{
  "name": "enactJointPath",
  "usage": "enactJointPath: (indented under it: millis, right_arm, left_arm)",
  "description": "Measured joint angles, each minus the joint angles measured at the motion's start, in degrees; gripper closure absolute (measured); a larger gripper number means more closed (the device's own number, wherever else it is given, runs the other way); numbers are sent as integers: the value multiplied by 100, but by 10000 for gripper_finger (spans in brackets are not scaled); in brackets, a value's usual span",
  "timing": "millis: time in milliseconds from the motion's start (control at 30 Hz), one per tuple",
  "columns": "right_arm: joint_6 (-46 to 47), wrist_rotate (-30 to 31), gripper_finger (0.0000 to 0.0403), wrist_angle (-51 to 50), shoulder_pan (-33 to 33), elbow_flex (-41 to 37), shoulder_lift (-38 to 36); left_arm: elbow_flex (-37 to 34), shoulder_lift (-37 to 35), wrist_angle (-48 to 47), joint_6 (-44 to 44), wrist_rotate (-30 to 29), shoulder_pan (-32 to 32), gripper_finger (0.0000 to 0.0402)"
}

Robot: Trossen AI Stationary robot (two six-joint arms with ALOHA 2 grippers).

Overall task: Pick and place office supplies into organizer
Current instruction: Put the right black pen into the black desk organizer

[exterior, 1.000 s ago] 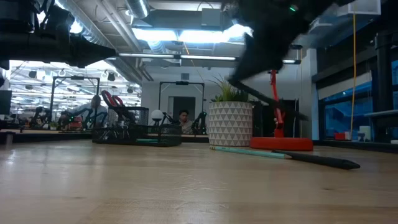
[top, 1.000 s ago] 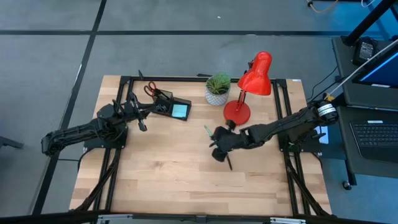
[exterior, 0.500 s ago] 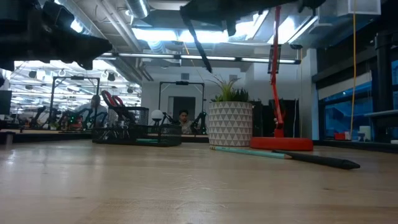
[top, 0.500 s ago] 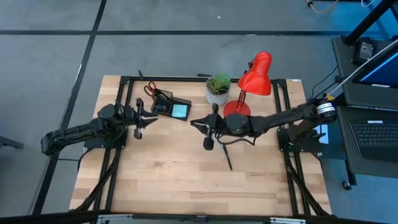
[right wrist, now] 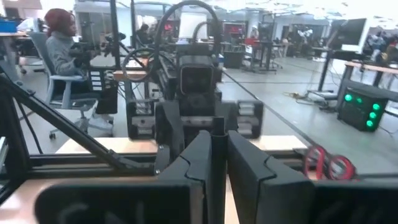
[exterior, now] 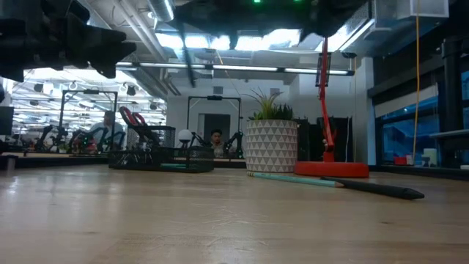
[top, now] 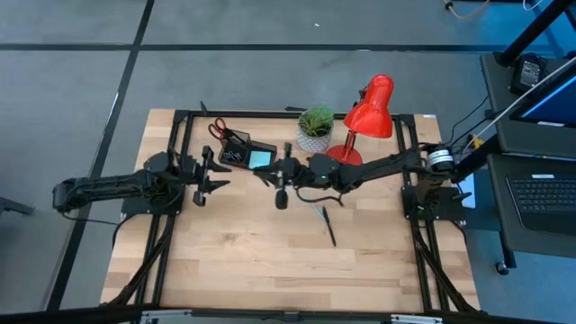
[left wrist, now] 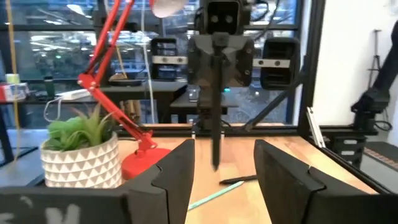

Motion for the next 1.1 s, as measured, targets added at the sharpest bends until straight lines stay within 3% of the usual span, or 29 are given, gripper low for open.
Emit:
enactJointPath:
  millis: [400,867,1100]
  right_arm:
    - [-470,-188,359,-954,-15,1785,1116]
    - [-468,-227,359,-937,-26,1975,1147]
    - [-468,-227,359,-910,-26,1975,1147]
  left_arm:
    - [0,1209,1036,142,-851,-821,237]
    - [0,1777,1921,380,-1257,-1015,237]
    - [296,2216,1922,382,-1317,-1015,237]
